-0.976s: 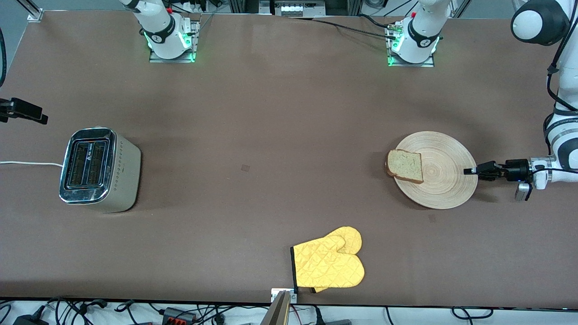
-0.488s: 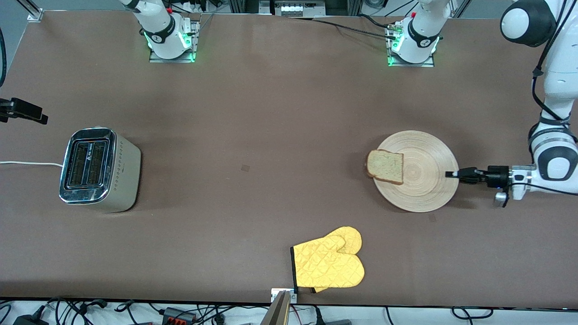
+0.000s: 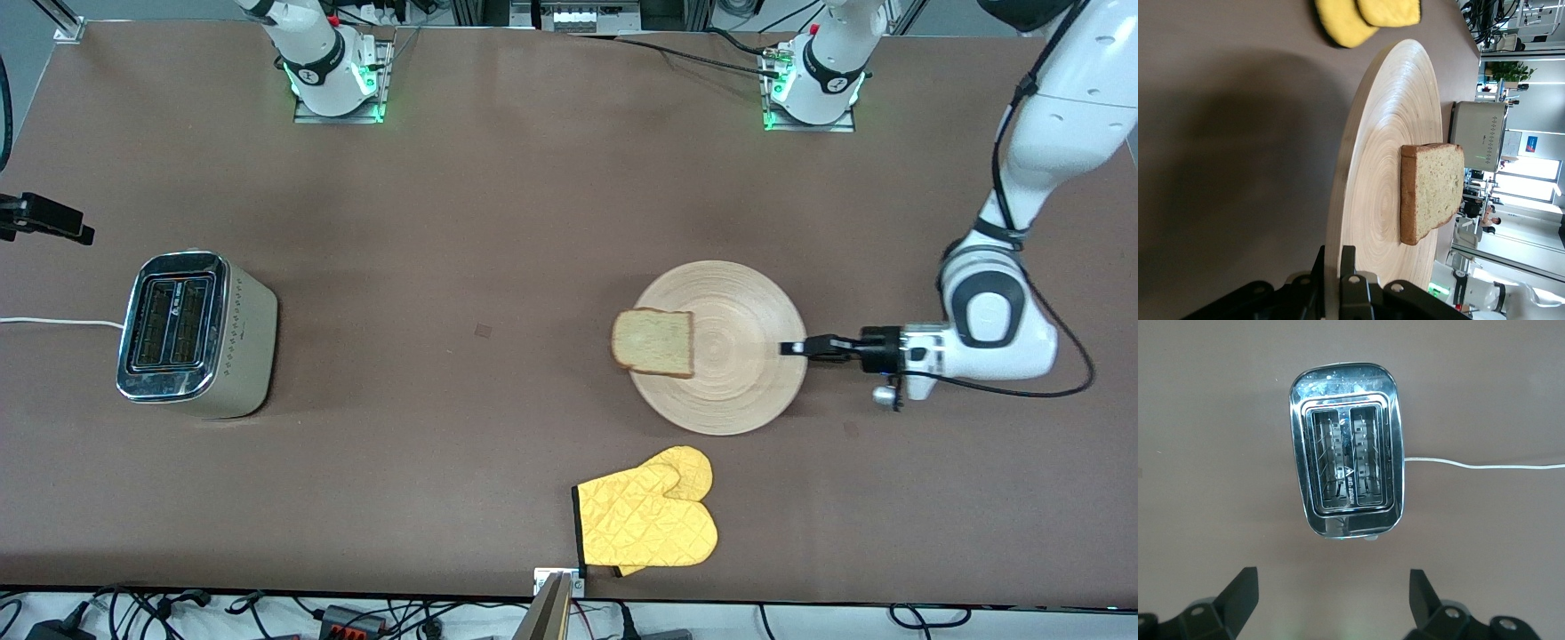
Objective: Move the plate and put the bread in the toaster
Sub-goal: 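Slide the plate with the left gripper toward the toaster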
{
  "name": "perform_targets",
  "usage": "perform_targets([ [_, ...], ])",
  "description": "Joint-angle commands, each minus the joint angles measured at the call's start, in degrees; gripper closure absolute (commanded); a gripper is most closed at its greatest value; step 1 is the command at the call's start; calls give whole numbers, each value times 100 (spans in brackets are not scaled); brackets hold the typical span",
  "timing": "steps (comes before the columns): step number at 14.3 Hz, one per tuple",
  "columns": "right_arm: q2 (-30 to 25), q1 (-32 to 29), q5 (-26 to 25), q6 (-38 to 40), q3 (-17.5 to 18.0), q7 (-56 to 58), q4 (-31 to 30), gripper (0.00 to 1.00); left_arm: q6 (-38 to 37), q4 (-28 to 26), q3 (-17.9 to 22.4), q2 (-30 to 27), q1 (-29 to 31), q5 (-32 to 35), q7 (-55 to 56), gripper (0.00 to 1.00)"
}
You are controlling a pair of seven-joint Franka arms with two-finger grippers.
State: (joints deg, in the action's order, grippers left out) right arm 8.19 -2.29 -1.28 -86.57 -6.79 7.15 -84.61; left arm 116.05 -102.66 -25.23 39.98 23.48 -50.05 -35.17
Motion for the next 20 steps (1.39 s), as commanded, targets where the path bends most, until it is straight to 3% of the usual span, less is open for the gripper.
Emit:
perform_targets([
  [1,52,-43,-48,97,20,103,138,0,880,-526,-543,-184,-70,-486,45,99],
  [6,52,-43,-48,97,11,103,129,0,2893,-633,-755,27,-1703,-2102,-60,99],
  [8,52,-43,-39,97,20,103,138,0,3264,-510,-747,237,-2196,-2629,-261,99],
  [11,52,-43,-48,97,11,103,129,0,3319,-326,-738,545,-2444,-3395,-1165,99],
  [16,52,-43,-48,97,20,94,138,0,3458,-193,-694,730,-2857,-3827,-1502,98],
  [17,52,-35,-39,97,20,85,129,0,3512,-176,-694,739,-2910,-3871,-1502,93],
  [19,52,-43,-13,88,20,42,129,0,3530,-105,-685,783,-2910,-3959,-1493,37],
  [20,52,-43,-4,88,20,24,129,0,3538,-105,-676,766,-2893,-3942,-1502,0],
])
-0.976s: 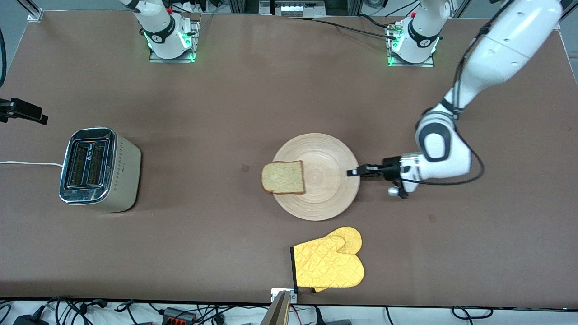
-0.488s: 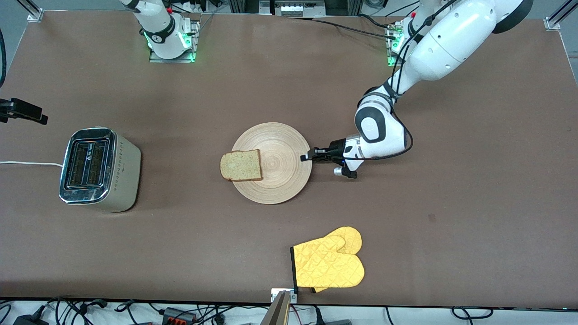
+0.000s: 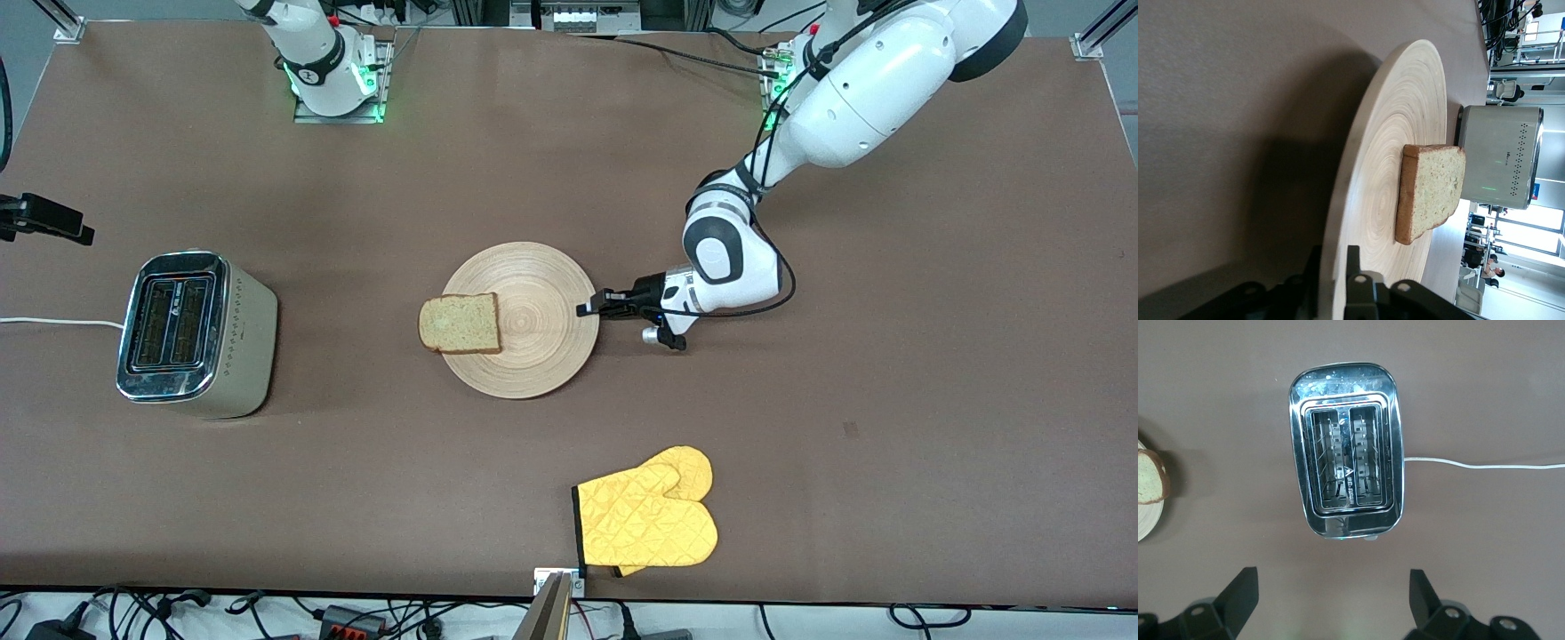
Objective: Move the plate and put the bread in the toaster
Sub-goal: 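Slide the plate with the left gripper toward the toaster, then release the plate with the left gripper while the right gripper reaches the bread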
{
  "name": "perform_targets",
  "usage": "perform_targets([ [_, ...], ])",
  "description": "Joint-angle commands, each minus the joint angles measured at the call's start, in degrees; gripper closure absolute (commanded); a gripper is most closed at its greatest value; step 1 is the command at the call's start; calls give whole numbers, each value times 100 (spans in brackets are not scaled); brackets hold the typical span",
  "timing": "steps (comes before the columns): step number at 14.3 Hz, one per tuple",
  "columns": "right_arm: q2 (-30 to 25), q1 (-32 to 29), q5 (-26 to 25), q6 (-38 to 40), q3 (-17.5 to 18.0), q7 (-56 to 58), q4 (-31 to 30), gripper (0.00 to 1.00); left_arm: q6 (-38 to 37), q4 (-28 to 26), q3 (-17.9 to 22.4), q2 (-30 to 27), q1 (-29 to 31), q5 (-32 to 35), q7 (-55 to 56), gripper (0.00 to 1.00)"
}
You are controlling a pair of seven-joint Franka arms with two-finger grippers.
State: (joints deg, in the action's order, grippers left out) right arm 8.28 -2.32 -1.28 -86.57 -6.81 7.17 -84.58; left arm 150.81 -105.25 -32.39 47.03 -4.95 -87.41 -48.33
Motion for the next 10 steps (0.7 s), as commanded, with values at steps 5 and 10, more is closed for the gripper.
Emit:
perform_targets([
  [5,218,39,13,210,48,-40,47,0,-42,66,40,-141,415,-49,-238,0],
  [10,638,354,557,580,75,-49,38,0,-1051,83,39,-150,1320,1513,-406,0],
])
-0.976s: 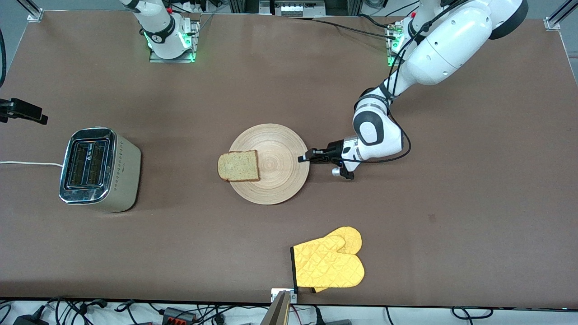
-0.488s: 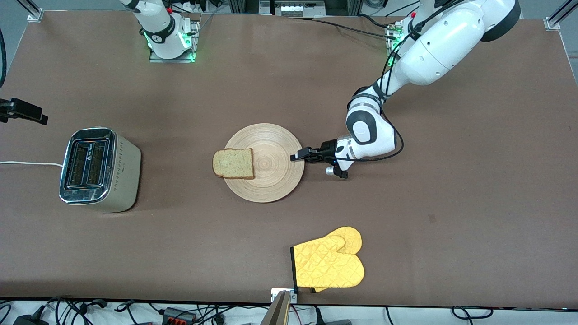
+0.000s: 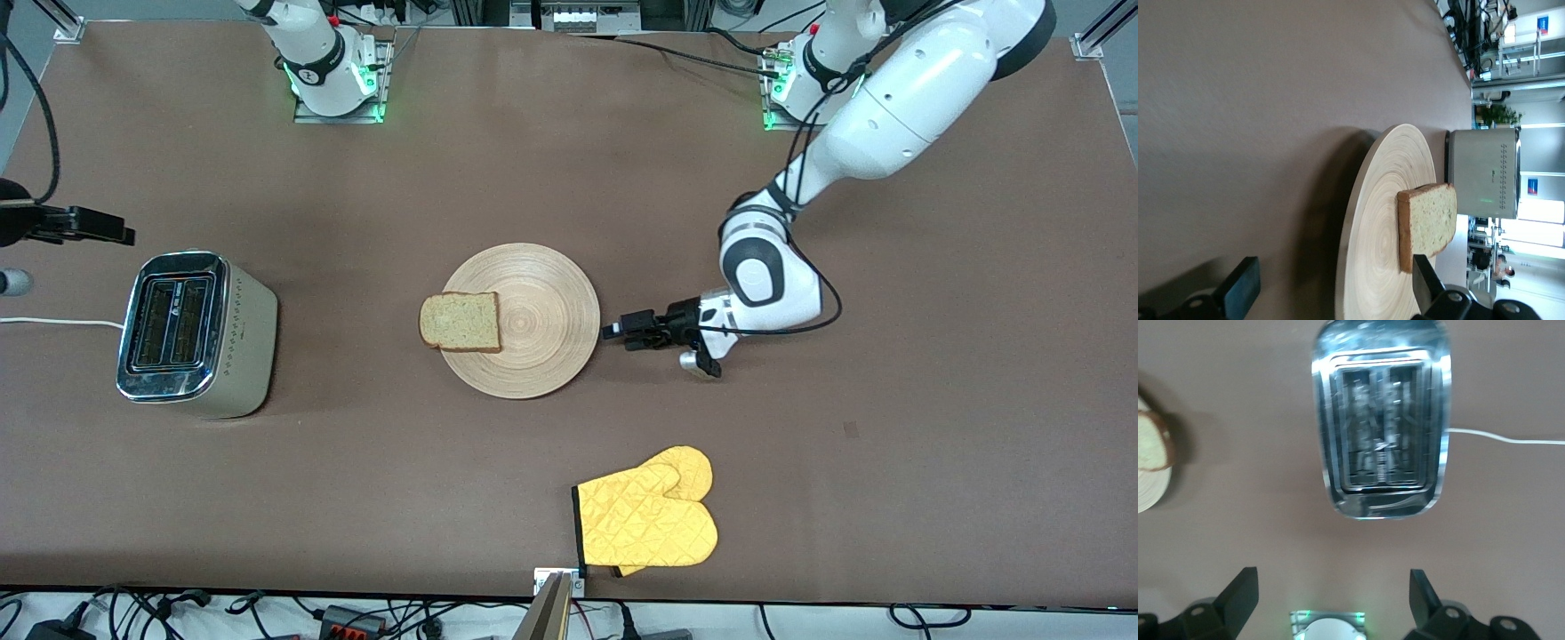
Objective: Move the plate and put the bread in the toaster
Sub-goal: 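Release the plate with the left gripper while the right gripper reaches the bread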
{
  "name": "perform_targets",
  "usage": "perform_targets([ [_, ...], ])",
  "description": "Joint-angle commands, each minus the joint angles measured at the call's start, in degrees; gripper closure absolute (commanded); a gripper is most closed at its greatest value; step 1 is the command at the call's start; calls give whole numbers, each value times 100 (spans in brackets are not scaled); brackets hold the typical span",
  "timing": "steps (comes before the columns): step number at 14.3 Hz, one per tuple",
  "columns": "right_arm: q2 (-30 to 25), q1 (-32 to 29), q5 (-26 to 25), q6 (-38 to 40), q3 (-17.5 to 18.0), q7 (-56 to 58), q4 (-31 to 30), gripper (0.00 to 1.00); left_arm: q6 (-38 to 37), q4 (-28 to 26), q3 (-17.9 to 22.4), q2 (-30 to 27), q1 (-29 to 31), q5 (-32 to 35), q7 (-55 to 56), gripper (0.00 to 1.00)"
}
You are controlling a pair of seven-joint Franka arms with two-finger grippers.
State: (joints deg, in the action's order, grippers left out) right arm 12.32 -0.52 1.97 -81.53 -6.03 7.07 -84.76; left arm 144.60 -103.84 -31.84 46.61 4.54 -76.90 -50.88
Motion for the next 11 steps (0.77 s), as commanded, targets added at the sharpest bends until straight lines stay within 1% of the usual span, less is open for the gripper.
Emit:
perform_targets([
  [1,349,349,477,-19,-3,-39,65,0,-772,-31,-15,-117,608,796,-150,0],
  [2,472,430,741,-194,-12,-47,74,0,-1097,4,-15,-143,854,1208,-124,0],
  [4,788,474,1277,-467,-12,-100,65,0,-1835,214,-15,-144,1346,2305,-89,0],
  [6,1157,597,1821,-915,-12,-135,-13,0,-2591,670,-6,-144,1760,3605,190,0],
  [7,1246,597,2129,-1143,-12,-179,-127,0,-3082,1003,-24,-144,1909,4386,514,0],
  [8,1255,632,2324,-1459,-12,-223,-380,0,-3600,1389,-33,-144,1963,5064,892,0],
  [9,1203,693,2387,-1827,-3,-275,-653,0,-4119,1732,-41,-144,1963,5549,1131,0],
  [10,1098,851,2405,-2179,-3,-450,-899,0,-4611,2075,-42,-152,1963,5902,1368,0],
  [11,1062,965,2413,-2374,-3,-643,-1015,0,-5034,2365,-59,-170,1963,6167,1605,0],
])
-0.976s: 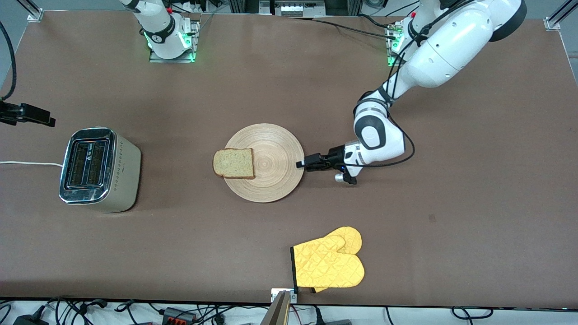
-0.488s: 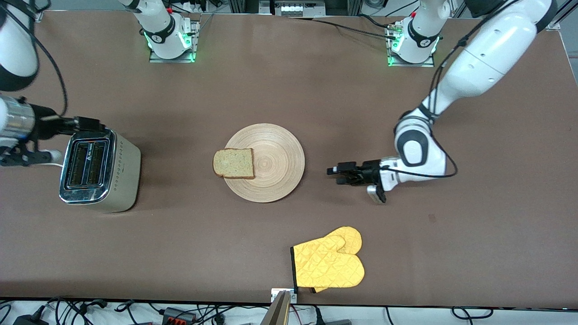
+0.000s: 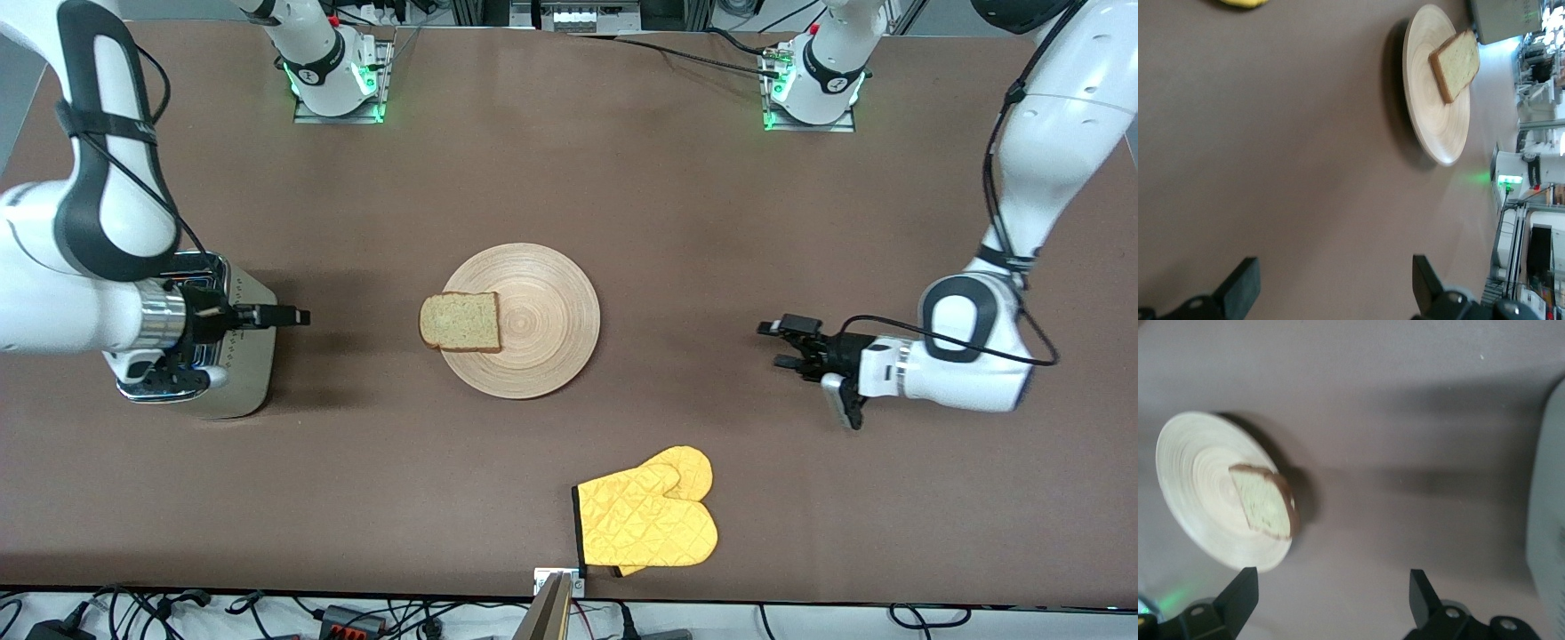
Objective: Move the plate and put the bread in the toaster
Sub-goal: 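Release the plate with the left gripper while the right gripper reaches the bread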
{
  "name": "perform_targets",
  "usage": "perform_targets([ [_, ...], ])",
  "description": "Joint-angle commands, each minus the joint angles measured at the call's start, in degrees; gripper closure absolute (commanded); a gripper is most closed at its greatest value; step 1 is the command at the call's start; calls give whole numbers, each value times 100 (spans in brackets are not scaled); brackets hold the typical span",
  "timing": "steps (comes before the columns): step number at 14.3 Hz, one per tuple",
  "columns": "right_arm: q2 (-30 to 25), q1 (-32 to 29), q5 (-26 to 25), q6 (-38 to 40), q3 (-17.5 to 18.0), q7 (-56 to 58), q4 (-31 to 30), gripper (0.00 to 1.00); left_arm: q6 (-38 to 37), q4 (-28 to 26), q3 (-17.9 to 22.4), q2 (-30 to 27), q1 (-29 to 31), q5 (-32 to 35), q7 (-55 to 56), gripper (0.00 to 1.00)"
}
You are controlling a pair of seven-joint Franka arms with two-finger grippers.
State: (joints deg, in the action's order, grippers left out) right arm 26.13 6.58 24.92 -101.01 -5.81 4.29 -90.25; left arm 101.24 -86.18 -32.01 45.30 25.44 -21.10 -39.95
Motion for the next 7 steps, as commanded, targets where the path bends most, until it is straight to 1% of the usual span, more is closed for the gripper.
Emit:
perform_targets([
  [1,-311,352,135,-584,-25,-472,-510,0,-1032,777,-34,-143,-144,816,776,0],
  [2,-293,414,344,-847,-25,-481,-633,0,-1323,909,-68,-283,-161,1114,1100,0],
  [4,-293,563,1204,-1680,-25,-316,-1115,0,-1702,972,-95,-678,-232,1624,1673,0],
  [6,-276,931,1409,-2628,-25,401,-1528,0,-2001,972,-95,-1109,-415,2291,2034,0],
  [7,-276,1029,1636,-3138,-8,841,-1852,0,-2150,980,-104,-1311,-504,2695,2192,0],
])
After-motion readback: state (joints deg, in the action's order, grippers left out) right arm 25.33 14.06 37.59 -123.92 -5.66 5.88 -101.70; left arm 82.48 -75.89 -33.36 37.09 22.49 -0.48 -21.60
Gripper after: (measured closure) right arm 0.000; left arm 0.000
